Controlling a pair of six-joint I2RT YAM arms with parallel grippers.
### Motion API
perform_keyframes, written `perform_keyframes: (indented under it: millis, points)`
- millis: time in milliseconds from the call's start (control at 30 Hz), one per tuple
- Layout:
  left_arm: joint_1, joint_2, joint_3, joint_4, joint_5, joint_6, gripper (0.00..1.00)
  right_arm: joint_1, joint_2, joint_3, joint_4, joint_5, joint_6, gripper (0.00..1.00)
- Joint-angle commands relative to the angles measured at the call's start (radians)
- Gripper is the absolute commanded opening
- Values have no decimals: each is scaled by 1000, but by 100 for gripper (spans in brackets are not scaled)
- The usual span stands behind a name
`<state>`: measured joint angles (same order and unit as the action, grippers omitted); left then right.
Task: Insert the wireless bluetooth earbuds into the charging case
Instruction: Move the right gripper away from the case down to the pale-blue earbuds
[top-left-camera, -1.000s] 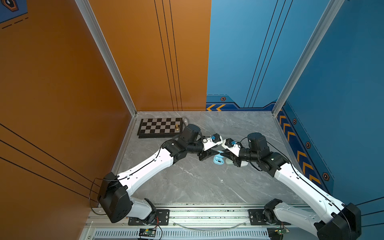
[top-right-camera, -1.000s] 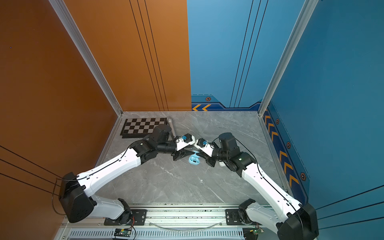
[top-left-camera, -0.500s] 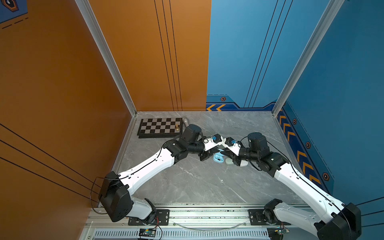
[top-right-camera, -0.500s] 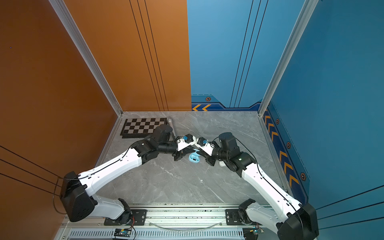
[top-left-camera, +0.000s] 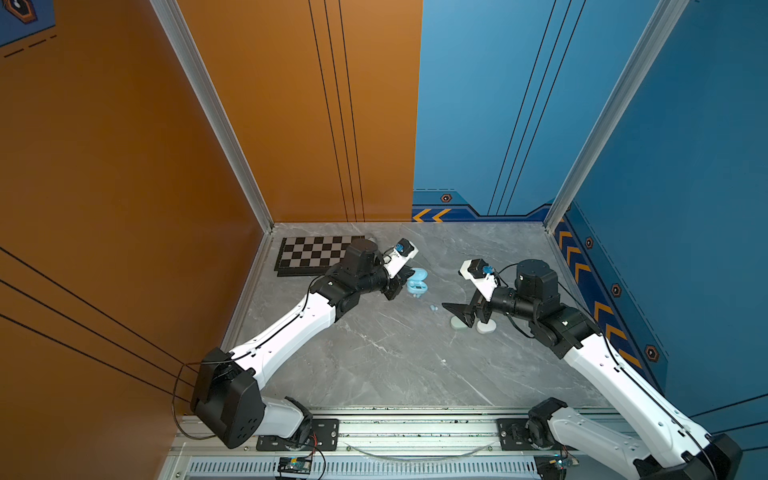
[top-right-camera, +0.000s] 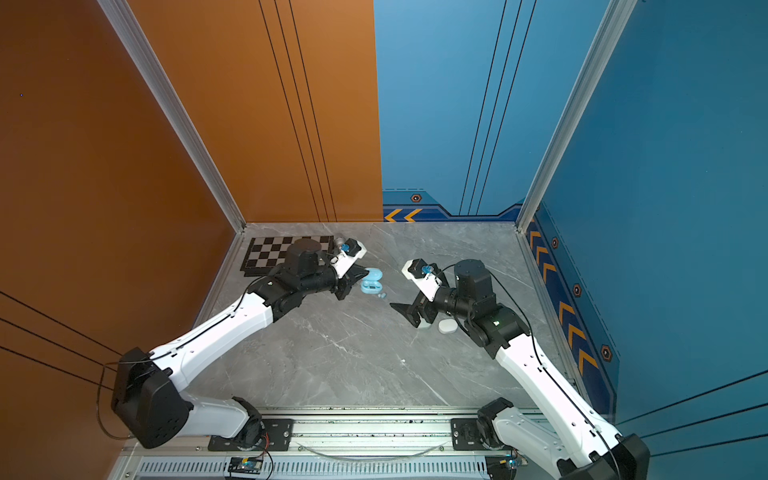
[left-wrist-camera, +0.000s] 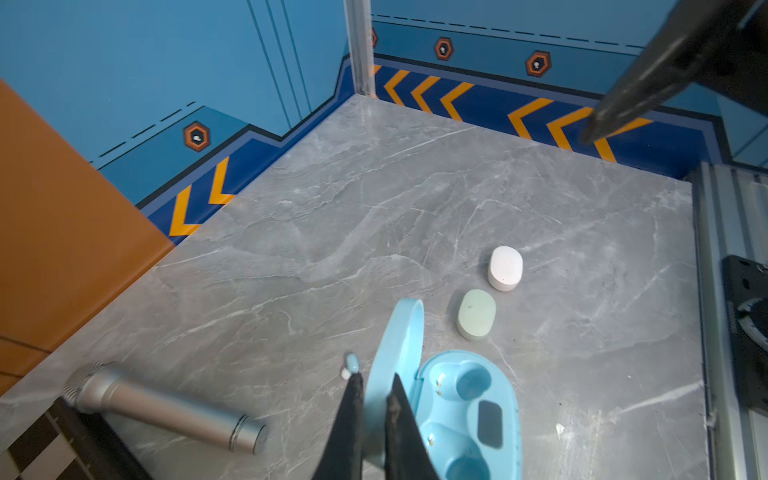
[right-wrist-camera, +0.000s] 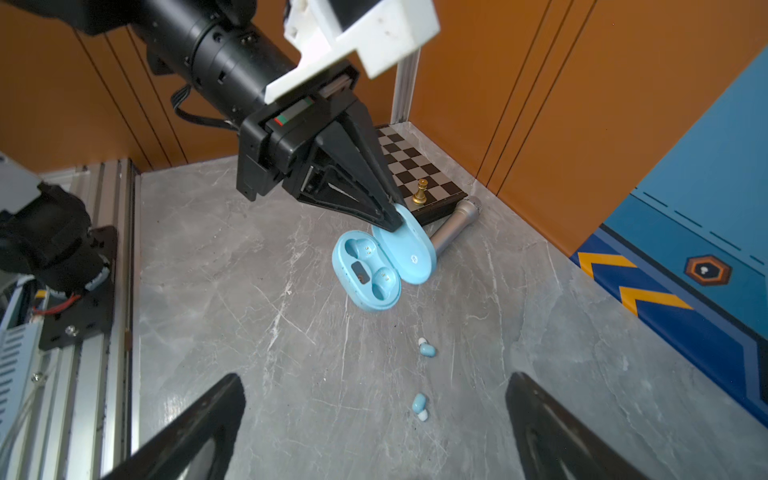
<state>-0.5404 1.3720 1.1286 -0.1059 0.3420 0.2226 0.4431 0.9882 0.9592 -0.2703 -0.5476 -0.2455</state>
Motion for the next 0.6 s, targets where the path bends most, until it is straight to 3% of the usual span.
perform_keyframes:
  millis: [0, 100, 233, 300, 367, 433, 567]
  points:
    - [41, -63, -10, 29, -17, -49, 0, -48, 10, 66, -11, 1, 222, 100]
    - [75, -92, -7, 6, 7, -51, 0, -86, 50, 77, -16, -41, 278, 90]
    - [98, -142, -27, -10, 8, -45, 0, -113, 138, 65, -18, -48, 416, 62]
    - [102, -169, -44, -21, -8, -49, 0, -116, 216, 99, -73, 6, 509, 52]
    - [103, -200, -64, -30, -36, -70, 0, -109, 319, 185, -194, 32, 457, 61]
    - [106, -231, -86, -44, -63, -102, 0, -78, 417, 260, -302, 141, 441, 66]
    - [107, -287, -146, -62, -77, -158, 0, -24, 538, 348, -323, 292, 633, 65]
